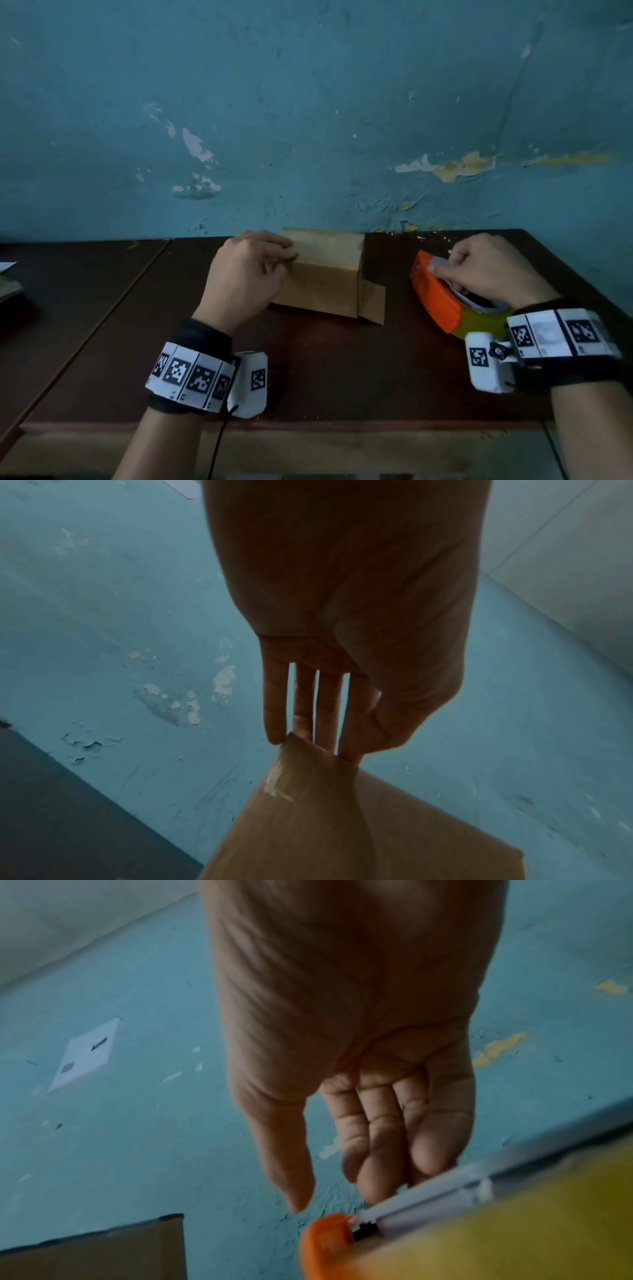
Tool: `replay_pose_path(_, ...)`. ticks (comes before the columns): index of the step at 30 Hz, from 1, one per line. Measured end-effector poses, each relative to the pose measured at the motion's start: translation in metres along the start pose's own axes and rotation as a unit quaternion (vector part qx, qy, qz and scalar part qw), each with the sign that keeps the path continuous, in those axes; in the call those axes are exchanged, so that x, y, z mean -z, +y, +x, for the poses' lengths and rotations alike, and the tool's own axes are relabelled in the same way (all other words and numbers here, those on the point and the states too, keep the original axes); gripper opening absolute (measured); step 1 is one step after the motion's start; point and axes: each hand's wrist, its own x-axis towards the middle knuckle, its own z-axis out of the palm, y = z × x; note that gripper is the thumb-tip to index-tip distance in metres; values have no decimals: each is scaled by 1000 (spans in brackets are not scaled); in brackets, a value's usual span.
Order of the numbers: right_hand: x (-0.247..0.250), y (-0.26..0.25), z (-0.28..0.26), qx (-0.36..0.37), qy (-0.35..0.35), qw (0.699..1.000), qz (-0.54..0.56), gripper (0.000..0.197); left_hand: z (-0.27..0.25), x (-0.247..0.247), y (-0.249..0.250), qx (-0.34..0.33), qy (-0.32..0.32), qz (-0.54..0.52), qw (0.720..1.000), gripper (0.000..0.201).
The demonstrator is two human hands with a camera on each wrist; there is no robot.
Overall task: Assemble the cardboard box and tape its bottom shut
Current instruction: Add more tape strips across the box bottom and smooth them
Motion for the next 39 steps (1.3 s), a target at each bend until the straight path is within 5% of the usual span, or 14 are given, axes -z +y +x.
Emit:
replay_pose_path(2,-1,2,3,-32,-19,999,-36,49,-1,0,8,16,-2,37,999,13)
replay_pose_path(5,-2,2,4,-72,-88,990,-88,66,-1,-1,24,26,-40,135,990,42)
replay_pose_path(10,-2,2,4,-82,-109,986,-94,65,-1,-3,37,32,-138,253,957,82)
replay_pose_path(21,-4,-1,3,-70,-156,980,-102,64,-5,-9,25,72,-213,126,966,84)
replay_pose_path(39,-16,-3,10,-44,-135,985,-99,62,4,-19,27,105,-217,95,966,90)
